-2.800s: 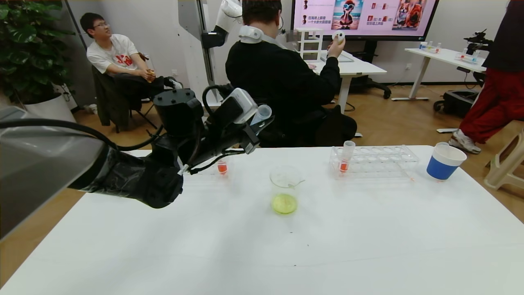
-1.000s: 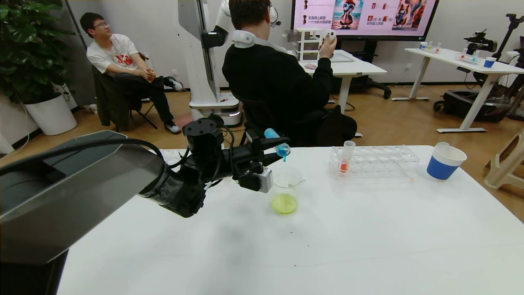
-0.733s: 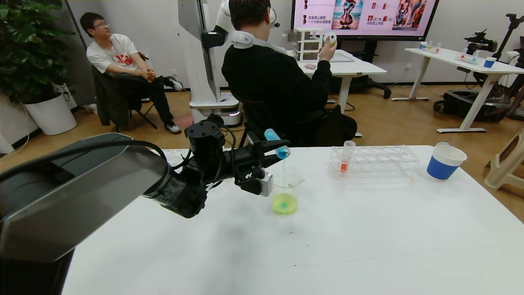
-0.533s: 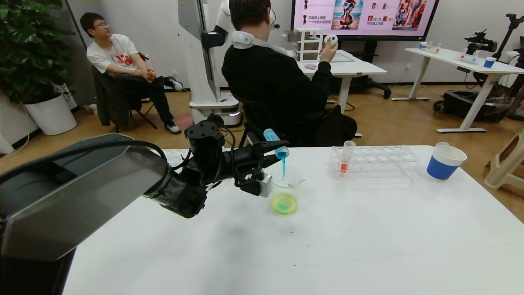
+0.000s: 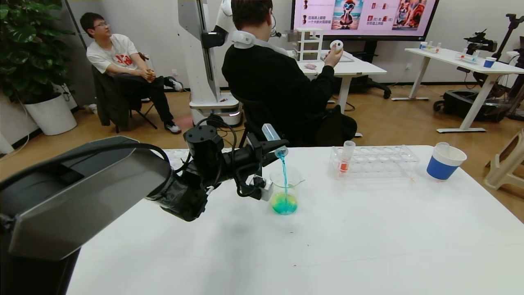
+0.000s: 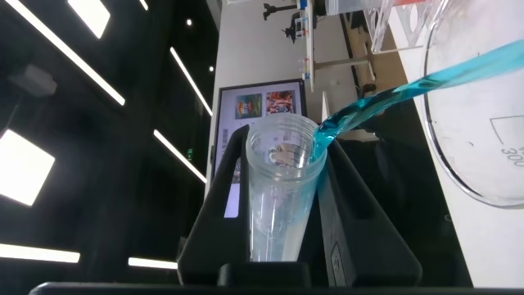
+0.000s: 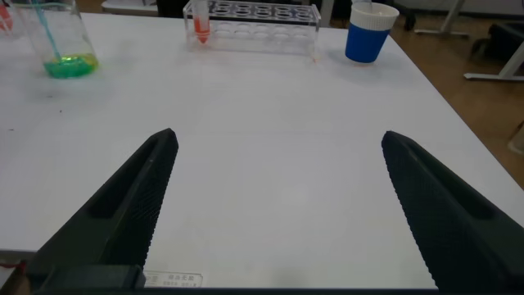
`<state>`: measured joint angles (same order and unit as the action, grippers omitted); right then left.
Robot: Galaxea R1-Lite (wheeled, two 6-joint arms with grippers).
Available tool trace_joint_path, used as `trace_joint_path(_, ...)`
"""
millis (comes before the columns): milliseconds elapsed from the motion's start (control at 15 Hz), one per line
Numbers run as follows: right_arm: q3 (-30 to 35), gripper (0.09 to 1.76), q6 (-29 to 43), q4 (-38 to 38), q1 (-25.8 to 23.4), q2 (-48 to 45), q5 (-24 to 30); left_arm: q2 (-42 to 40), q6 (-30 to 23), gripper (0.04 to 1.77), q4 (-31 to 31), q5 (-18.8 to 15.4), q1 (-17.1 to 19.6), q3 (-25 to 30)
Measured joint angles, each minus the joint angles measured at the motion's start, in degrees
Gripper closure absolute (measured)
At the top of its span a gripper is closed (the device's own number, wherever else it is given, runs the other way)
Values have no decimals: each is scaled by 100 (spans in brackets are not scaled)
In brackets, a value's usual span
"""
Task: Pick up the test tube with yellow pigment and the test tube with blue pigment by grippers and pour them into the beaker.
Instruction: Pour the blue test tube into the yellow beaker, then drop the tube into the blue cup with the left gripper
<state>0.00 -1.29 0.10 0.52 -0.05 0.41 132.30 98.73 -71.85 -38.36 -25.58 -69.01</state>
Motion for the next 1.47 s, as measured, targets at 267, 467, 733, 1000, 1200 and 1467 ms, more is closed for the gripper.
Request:
trace_joint_path(267,0,11,0,0,0,0,0,20,595,131,-22,-99,6,171)
trace_joint_path(467,0,11,0,0,0,0,0,41,653,131,-66,-144,-9,258)
trace_joint_path(733,0,11,0,0,-1,0,0,85,199,131,-369,-77,-9,272)
trace_joint_path(1000,0,11,0,0,0,0,0,-74,-1156,131,-380,358,-50,72)
trace_joint_path(1200,0,11,0,0,-1,0,0,-311,-2979,131,-494,1718,-160,9)
trace_joint_path(1467,0,11,0,0,0,0,0,-562,-5803,131,-458,4838,-571,-65)
